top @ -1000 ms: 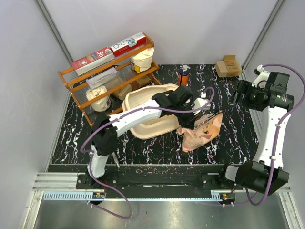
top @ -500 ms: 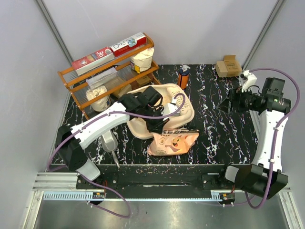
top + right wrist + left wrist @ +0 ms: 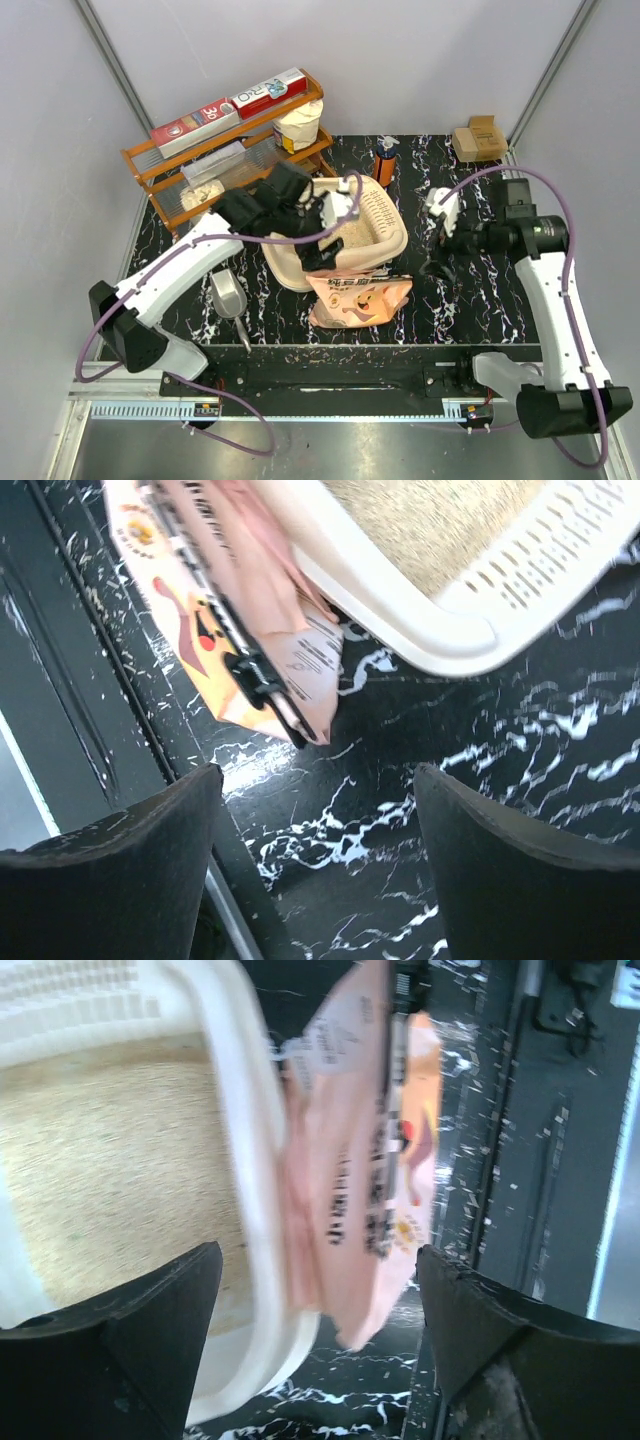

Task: Fill the litter box with clean litter

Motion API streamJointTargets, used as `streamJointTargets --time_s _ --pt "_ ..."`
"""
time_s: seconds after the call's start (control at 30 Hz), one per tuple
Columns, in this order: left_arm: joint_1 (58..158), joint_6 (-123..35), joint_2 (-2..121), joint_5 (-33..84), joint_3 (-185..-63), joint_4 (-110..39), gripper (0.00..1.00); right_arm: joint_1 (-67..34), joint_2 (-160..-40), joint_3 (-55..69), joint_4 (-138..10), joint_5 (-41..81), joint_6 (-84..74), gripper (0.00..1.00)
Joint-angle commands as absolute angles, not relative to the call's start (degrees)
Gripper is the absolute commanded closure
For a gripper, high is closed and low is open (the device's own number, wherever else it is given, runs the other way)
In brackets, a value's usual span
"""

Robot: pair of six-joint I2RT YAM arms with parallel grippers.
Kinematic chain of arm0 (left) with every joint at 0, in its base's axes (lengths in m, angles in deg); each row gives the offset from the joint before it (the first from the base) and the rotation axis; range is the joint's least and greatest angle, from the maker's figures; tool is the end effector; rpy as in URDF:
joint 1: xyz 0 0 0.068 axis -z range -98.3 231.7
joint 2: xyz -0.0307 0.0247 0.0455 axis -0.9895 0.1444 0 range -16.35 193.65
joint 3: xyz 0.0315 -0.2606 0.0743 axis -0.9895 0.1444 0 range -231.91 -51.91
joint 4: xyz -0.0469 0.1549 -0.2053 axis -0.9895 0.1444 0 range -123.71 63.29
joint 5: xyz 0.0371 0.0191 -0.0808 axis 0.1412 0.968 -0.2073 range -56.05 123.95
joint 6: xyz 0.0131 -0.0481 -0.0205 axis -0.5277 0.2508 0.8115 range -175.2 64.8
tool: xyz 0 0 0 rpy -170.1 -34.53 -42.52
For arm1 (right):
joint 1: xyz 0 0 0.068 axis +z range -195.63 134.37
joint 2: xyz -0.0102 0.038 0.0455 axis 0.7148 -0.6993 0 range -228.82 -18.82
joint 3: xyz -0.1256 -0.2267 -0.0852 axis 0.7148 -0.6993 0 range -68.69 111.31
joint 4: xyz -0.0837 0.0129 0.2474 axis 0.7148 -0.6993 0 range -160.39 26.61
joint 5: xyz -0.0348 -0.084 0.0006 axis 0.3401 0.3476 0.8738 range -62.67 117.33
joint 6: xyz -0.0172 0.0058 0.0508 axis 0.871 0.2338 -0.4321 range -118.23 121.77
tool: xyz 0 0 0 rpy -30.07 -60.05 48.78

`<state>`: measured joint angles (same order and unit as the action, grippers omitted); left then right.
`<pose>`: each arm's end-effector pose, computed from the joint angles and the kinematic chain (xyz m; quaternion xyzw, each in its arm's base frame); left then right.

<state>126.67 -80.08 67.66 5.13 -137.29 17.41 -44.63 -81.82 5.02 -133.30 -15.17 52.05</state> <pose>0.2028 -0.2270 0.3617 0.5909 0.6966 -0.2883 0.2874 0.1806 0.0273 0.3671 -0.4756 0.7684 0.2144 0.3707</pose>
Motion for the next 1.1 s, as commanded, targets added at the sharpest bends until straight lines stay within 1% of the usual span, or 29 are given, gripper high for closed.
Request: streamJointTargets --time_s 0.0,0.03,0.1,0.33,0.6,0.7,0.87,1.03,1.07 --pt "119.4 -78.5 63.0 5.1 -141.5 15.3 0.08 -34.2 -80.5 2.9 -128.2 -10.0 55.7 0.19" --pt "116.4 -77.4 62.5 4.9 -141.3 14.4 0.05 -32.3 -81.0 2.6 -127.8 -8.9 56.1 0.19" --pt "113.4 -74.5 60.6 4.1 -140.2 13.8 0.04 -27.1 -82.4 2.4 -127.0 -6.3 57.3 0.2" --pt "104.4 -70.9 54.1 2.3 -133.4 11.4 0.06 -20.4 -84.6 2.1 -126.8 -4.6 62.4 0.21" --pt "98.2 -67.3 50.9 -1.3 -129.7 9.2 0.07 -17.0 -87.9 1.3 -126.6 -2.6 64.8 0.41" --pt "97.3 -67.0 50.3 -1.8 -128.6 8.7 0.08 -16.5 -88.4 1.3 -126.7 -2.2 64.8 0.45" --pt "96.6 -66.2 49.9 -2.8 -127.4 8.0 0.09 -15.7 -88.3 0.3 -125.2 -0.5 64.3 0.48" --pt "96.1 -65.7 50.0 -3.4 -127.1 7.2 0.09 -15.1 -88.3 -0.2 -124.1 -0.1 63.8 0.57" --pt "96.0 -65.6 50.2 -3.4 -127.1 7.1 0.09 -15.0 -88.4 -0.3 -124.0 0.0 63.7 0.59"
